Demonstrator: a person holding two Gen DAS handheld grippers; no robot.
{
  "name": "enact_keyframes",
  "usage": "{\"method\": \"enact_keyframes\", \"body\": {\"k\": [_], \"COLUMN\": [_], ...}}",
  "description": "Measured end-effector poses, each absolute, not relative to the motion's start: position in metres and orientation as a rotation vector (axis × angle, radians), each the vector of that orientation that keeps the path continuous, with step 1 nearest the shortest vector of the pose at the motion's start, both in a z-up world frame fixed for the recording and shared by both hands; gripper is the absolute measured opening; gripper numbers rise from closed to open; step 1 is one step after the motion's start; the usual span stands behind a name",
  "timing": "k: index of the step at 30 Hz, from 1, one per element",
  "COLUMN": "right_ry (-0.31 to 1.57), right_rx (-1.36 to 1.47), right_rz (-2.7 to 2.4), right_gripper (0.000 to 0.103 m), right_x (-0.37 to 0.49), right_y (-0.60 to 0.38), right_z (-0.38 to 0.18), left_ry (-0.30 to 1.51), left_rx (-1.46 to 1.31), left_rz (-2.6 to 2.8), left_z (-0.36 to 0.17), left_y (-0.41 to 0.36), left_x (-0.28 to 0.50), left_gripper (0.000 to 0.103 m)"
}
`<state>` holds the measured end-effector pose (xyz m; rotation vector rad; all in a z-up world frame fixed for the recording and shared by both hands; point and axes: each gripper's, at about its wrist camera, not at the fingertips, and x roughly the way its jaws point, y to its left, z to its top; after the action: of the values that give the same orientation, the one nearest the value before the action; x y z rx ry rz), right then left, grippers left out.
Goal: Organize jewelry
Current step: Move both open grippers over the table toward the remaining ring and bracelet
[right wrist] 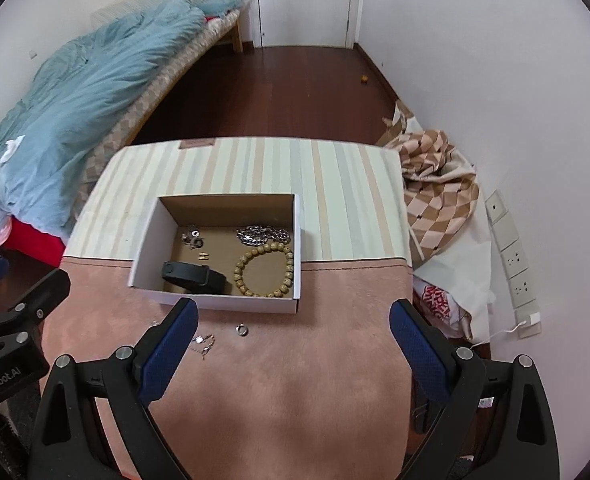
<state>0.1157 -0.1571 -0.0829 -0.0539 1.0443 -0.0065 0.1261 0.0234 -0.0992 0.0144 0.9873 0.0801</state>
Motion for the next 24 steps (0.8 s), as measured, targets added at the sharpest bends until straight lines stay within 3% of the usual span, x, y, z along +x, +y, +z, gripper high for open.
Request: {"method": "enact_keyframes", "body": {"k": [15,24], "right_ry": [0.966,1.058], "right_rx": [-0.012,0.094], "right_rz": [0.017,0.034], "right_gripper": [0.098,0.097], "right_x": [0.063,0.067], "right_y": [-0.145,-0.159], "right_z": [-0.035,-0.112], "left_ry": [0.927,1.021], "left_rx": [-0.024,-0.027], "left_rz": [0.083,0.176], "left_z": [-0.063,-0.129], "left_y": [0.040,0.057], "left_x": [0.080,0.083], "left_gripper": [0.103,0.103]}}
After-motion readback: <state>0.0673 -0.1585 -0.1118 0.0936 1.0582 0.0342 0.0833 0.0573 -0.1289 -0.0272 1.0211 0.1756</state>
